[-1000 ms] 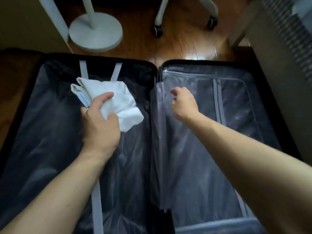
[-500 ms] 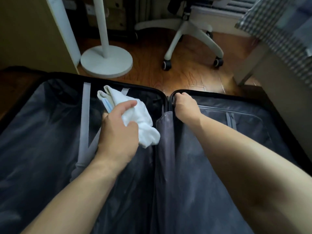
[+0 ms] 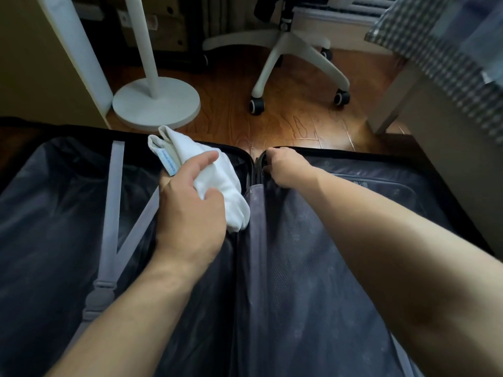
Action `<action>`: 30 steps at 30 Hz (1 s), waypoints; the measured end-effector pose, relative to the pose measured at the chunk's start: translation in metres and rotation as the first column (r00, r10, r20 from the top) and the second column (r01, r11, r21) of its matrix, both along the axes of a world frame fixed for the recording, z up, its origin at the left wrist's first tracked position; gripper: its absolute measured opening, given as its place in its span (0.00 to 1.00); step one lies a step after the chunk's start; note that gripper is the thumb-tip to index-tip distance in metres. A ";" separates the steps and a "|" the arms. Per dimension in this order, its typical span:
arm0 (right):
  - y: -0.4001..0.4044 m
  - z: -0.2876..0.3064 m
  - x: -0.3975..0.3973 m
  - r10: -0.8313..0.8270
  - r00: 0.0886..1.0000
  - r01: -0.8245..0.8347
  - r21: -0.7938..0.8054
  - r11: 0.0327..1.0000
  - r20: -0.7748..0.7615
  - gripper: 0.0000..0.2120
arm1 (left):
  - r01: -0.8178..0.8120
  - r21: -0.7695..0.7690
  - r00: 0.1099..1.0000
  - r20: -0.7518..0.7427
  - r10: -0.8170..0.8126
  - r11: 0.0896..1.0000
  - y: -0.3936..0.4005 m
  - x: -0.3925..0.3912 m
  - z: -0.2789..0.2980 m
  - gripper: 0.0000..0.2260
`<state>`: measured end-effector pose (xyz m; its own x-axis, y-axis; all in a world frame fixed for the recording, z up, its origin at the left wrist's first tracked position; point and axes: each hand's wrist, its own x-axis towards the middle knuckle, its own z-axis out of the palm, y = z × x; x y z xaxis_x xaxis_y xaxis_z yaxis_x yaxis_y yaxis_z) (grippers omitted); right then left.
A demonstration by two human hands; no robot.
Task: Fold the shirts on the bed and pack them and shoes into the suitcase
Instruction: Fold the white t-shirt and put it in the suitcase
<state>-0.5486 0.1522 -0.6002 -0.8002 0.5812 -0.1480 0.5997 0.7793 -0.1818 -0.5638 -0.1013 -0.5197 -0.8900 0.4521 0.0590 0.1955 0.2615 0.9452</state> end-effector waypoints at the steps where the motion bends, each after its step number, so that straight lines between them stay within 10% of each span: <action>1: 0.001 0.004 0.002 0.092 0.996 -0.092 0.036 0.995 0.024 0.07 | -0.004 0.002 1.000 -0.001 0.004 1.000 0.002 -0.001 0.000 0.25; 11: 0.037 0.000 0.062 0.608 0.775 -0.590 0.539 0.601 0.170 0.04 | 0.029 0.022 0.992 -0.126 -0.026 0.999 0.032 0.019 0.014 0.24; 20: 0.153 0.033 0.272 -0.086 0.894 -0.177 0.522 0.834 0.440 0.10 | 0.217 0.037 0.973 -0.092 -0.213 0.975 0.073 0.085 0.020 0.25; 30: 0.068 0.017 0.351 -0.101 0.819 -0.173 0.410 0.896 0.565 0.16 | 0.374 -0.079 0.927 0.056 -0.370 0.924 0.062 0.131 -0.002 0.25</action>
<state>-0.1980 0.2200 -0.5836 -0.6750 0.6652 -0.3194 0.4562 0.7164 0.5279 -0.4323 -0.0389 -0.5222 -0.6576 0.7529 -0.0273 0.2575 0.2586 0.9310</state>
